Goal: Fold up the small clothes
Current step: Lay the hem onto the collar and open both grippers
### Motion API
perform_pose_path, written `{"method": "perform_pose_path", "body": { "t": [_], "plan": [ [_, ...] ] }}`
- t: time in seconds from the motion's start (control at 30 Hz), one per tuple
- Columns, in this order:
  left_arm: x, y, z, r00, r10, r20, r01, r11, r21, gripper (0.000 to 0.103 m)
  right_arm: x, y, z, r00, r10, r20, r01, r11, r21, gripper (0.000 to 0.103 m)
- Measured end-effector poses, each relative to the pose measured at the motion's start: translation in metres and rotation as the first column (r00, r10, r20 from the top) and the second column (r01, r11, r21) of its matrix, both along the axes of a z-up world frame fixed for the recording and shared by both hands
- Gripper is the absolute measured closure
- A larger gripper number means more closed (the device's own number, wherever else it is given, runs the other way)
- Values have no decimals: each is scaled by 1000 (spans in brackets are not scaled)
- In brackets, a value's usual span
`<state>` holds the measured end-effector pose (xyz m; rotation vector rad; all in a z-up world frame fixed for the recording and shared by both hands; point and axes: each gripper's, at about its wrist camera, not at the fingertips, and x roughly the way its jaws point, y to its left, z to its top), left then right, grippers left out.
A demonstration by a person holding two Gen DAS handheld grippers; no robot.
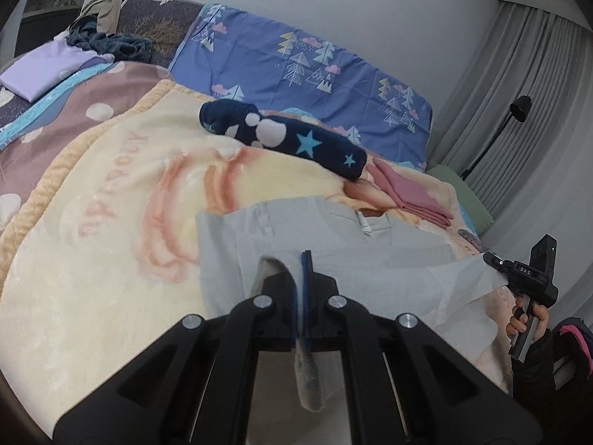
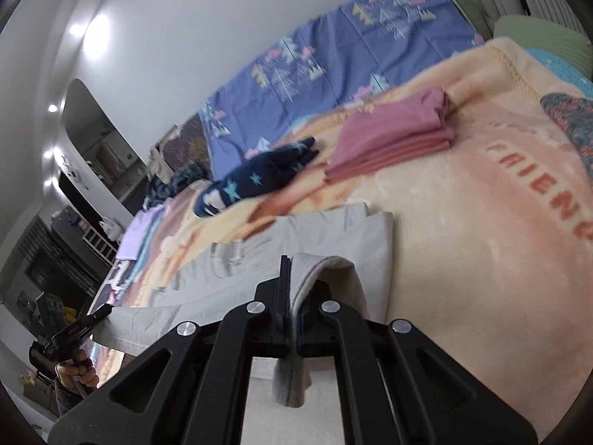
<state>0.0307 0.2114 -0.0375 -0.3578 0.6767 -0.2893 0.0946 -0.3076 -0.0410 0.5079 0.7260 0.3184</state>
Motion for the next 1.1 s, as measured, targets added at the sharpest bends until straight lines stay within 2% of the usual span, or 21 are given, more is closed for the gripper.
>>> {"method": "perform_pose_path", "body": {
  "t": [0.17, 0.27, 0.33, 0.4, 0.5, 0.6, 0.63, 0.67, 0.7, 0.87, 0.97, 1.03, 1.07, 1.1],
  "plan": [
    [37, 2, -44, 994, 13, -108, -12, 1000, 7, 101, 28, 2, -38, 993, -17, -113, 14, 1000, -28, 101],
    [40, 7, -55, 992, 8, -126, -12, 999, -33, 98, 27, 1, -42, 992, -6, -124, 2, 999, -34, 100],
    [33, 9, -54, 993, -2, -117, -3, 999, -43, 87, 24, 1, -40, 991, 6, -134, -11, 999, -36, 96],
    [22, 9, -48, 994, -9, -107, 5, 999, -39, 70, 17, 0, -34, 991, 21, -135, -28, 998, -50, 90],
    [2, 7, -39, 995, -31, -91, 29, 999, -21, 66, 2, 2, -28, 989, 62, -132, -73, 994, -78, 84],
    [-17, 4, -36, 994, -56, -96, 56, 998, 3, 67, -12, 6, -26, 987, 106, -121, -117, 988, -96, 84],
    [-21, 2, -36, 993, -61, -100, 63, 998, 13, 73, -16, 8, -26, 987, 114, -116, -126, 987, -104, 88],
    [-23, 1, -36, 992, -68, -105, 70, 997, 18, 93, -20, 9, -25, 986, 119, -113, -132, 984, -118, 98],
    [-23, 0, -37, 991, -74, -115, 76, 997, 15, 99, -20, 9, -24, 987, 118, -108, -130, 985, -114, 99],
    [0, 3, -12, 997, -53, -59, 51, 998, -37, 99, 5, -3, 0, 994, 96, -49, -94, 995, 43, 101],
    [35, 3, 15, 1000, 5, 7, -4, 1000, -19, 99, 47, -8, 20, 998, 57, -38, -54, 995, 82, 101],
    [64, 10, 20, 998, 66, 21, -65, 997, -47, 99, 77, -7, 20, 996, 40, -76, -34, 996, 84, 101],
    [80, 16, 16, 995, 94, 17, -93, 993, -75, 92, 93, -6, 15, 994, 12, -112, -5, 998, 69, 95],
    [89, 19, 12, 992, 125, 7, -125, 990, -63, 78, 100, -4, 12, 989, -17, -145, 23, 999, 38, 88]
  ]
}}
